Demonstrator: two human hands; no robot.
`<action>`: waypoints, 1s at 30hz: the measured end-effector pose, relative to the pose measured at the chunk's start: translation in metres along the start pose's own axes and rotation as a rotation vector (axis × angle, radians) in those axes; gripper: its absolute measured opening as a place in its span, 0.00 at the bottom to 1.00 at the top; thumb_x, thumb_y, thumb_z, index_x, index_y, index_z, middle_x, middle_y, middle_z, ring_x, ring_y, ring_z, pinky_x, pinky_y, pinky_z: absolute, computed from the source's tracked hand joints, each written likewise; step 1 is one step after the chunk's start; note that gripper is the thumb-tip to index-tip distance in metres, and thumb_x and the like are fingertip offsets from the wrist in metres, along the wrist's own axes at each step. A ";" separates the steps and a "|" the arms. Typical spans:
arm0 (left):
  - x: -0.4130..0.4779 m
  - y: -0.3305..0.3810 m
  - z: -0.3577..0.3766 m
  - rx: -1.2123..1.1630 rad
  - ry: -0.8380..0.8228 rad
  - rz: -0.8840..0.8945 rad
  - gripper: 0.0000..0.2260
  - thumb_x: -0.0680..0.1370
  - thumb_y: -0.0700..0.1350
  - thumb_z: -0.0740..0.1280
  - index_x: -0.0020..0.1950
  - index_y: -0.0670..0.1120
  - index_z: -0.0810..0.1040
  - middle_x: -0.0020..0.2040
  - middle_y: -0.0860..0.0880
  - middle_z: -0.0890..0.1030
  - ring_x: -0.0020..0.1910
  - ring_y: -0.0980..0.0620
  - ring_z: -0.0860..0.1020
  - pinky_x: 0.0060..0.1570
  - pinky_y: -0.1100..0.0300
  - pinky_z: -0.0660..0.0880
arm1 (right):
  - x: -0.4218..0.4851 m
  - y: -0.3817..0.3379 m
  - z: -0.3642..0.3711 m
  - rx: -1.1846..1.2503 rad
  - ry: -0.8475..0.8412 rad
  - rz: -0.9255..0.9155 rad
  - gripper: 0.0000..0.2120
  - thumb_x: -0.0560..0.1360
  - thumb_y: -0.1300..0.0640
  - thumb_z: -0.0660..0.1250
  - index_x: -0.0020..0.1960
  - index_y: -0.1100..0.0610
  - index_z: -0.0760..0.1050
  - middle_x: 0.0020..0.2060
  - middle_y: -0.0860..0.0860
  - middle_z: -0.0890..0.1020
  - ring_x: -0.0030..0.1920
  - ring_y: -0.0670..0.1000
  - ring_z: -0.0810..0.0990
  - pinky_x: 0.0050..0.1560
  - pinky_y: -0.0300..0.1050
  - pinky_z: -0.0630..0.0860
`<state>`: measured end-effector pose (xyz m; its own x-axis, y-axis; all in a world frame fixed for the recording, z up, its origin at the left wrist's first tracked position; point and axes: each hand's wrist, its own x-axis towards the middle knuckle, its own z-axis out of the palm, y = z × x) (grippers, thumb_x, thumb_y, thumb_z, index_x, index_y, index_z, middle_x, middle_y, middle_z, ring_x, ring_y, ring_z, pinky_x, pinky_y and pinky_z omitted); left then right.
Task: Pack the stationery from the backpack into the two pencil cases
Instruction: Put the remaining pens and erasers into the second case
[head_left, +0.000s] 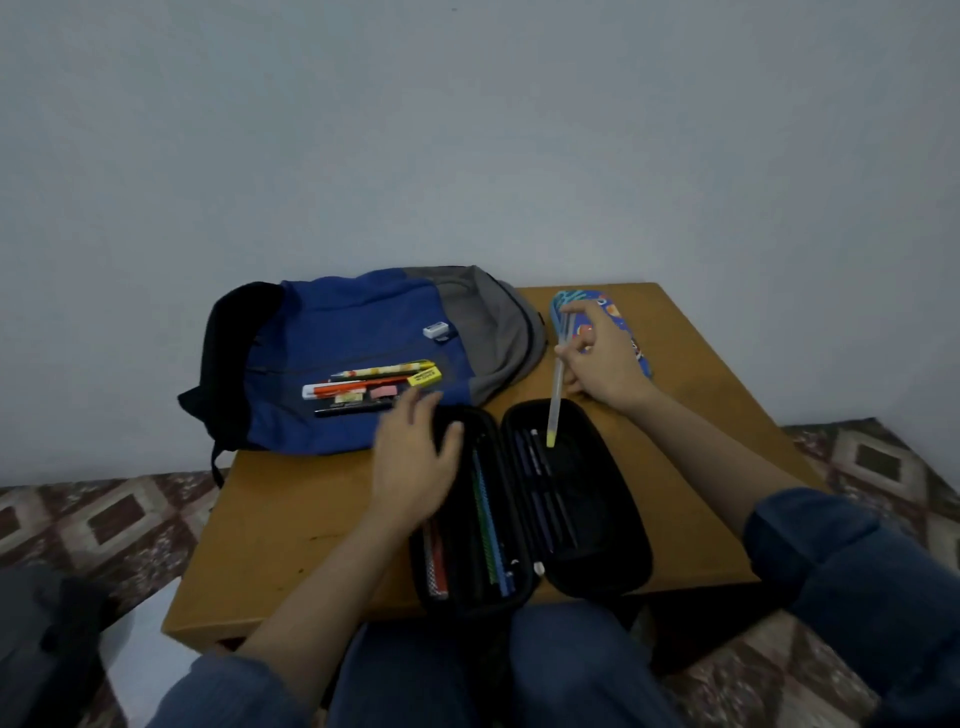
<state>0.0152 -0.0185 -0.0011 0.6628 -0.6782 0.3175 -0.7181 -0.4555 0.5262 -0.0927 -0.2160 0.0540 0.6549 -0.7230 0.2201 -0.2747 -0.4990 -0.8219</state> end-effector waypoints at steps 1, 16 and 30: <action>-0.003 0.013 0.006 -0.052 -0.107 0.083 0.22 0.79 0.53 0.60 0.72 0.47 0.65 0.74 0.48 0.62 0.73 0.48 0.59 0.72 0.53 0.55 | -0.001 0.003 0.000 -0.006 -0.002 0.006 0.17 0.76 0.65 0.63 0.63 0.54 0.67 0.29 0.53 0.75 0.30 0.53 0.77 0.40 0.55 0.81; -0.035 0.018 0.045 0.181 -0.415 0.232 0.27 0.77 0.62 0.45 0.75 0.58 0.51 0.77 0.58 0.47 0.75 0.58 0.40 0.73 0.58 0.37 | 0.003 0.018 0.014 -0.055 -0.235 0.177 0.19 0.76 0.66 0.64 0.65 0.55 0.68 0.33 0.53 0.76 0.25 0.47 0.75 0.23 0.37 0.76; -0.035 0.022 0.046 0.167 -0.401 0.209 0.35 0.69 0.66 0.37 0.75 0.59 0.52 0.77 0.58 0.47 0.75 0.58 0.41 0.70 0.60 0.35 | 0.007 0.024 0.034 -0.216 -0.419 0.328 0.23 0.76 0.68 0.62 0.70 0.60 0.65 0.41 0.61 0.77 0.28 0.53 0.79 0.25 0.44 0.79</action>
<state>-0.0335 -0.0306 -0.0369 0.3902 -0.9190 0.0563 -0.8733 -0.3500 0.3389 -0.0708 -0.2164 0.0183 0.7224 -0.6271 -0.2914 -0.6192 -0.3990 -0.6763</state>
